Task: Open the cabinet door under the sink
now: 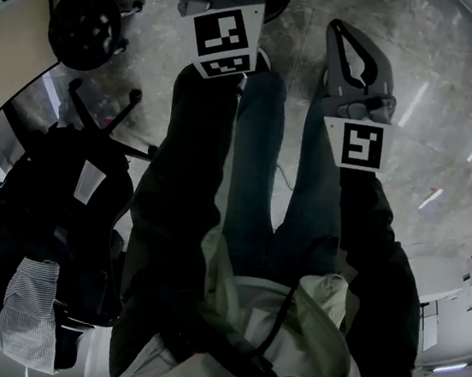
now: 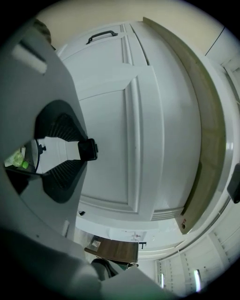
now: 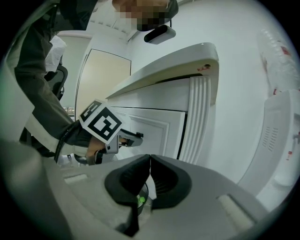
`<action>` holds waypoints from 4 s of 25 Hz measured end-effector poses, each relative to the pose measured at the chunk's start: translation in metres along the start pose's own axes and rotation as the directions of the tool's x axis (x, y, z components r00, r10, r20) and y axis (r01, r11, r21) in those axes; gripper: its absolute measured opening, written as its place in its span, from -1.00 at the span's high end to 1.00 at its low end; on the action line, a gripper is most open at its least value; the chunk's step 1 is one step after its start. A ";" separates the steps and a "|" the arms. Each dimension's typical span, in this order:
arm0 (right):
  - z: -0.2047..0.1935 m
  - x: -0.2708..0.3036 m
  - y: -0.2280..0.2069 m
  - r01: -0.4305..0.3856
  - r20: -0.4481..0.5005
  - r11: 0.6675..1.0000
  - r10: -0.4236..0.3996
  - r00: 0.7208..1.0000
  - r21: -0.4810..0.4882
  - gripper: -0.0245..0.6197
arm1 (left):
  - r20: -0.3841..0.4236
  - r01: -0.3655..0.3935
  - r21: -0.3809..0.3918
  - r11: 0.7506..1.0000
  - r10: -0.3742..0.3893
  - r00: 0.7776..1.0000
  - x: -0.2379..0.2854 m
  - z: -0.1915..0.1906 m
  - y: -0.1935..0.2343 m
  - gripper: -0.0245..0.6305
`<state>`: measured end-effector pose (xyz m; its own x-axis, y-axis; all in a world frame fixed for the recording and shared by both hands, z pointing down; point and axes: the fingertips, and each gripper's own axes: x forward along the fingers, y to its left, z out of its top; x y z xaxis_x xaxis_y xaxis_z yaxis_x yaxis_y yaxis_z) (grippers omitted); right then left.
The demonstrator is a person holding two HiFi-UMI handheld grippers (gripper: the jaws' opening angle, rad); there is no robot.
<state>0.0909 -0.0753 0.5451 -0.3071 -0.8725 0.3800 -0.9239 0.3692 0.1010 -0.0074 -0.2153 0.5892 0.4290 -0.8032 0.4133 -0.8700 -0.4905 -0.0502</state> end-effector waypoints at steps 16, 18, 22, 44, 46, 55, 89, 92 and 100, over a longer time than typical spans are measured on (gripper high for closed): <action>-0.031 -0.077 0.025 -0.135 -0.097 0.990 0.139 0.985 0.047 0.91 | -0.070 -0.032 -0.033 0.999 0.030 0.997 -0.120 -0.055 -0.019 0.52; -0.031 -0.085 0.018 -0.130 -0.106 0.990 0.135 0.985 0.058 0.91 | -0.081 -0.052 -0.053 0.997 0.047 0.996 -0.130 -0.062 -0.022 0.52; -0.017 -0.100 0.024 -0.131 -0.081 0.989 0.136 0.987 0.066 0.91 | -0.105 -0.101 -0.085 0.991 0.092 0.990 -0.166 -0.078 -0.024 0.53; 0.040 -0.109 0.074 -0.200 -0.065 0.971 0.210 0.976 0.133 0.91 | -0.266 -0.270 -0.130 0.954 0.228 0.936 -0.234 -0.085 -0.029 0.91; 0.040 -0.109 0.081 -0.211 -0.065 0.968 0.221 0.973 0.138 0.91 | -0.229 -0.273 -0.201 0.941 0.226 0.947 -0.234 -0.077 -0.021 0.91; 0.031 -0.099 0.101 -0.257 -0.088 0.959 0.269 0.959 0.122 0.91 | -0.172 -0.247 -0.259 0.934 0.207 0.963 -0.229 -0.075 -0.014 0.91; 0.037 0.030 0.036 -0.126 -0.134 0.991 0.118 0.984 -0.046 0.92 | -0.229 -0.215 -0.244 0.946 0.159 0.960 -0.244 -0.100 -0.005 0.91; 0.042 0.048 0.019 -0.108 -0.127 0.993 0.101 0.987 -0.047 0.92 | -0.234 -0.219 -0.247 0.944 0.161 0.959 -0.247 -0.103 -0.002 0.91; 0.055 0.083 -0.017 -0.083 -0.117 0.995 0.076 0.990 -0.056 0.92 | -0.238 -0.231 -0.253 0.939 0.171 0.956 -0.252 -0.104 0.006 0.91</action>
<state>0.0685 -0.1719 0.5246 -0.3476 -0.7985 0.4914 -0.8809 0.4577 0.1206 -0.1464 0.0197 0.5795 0.2039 -0.7711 0.6032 -0.9779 -0.1898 0.0879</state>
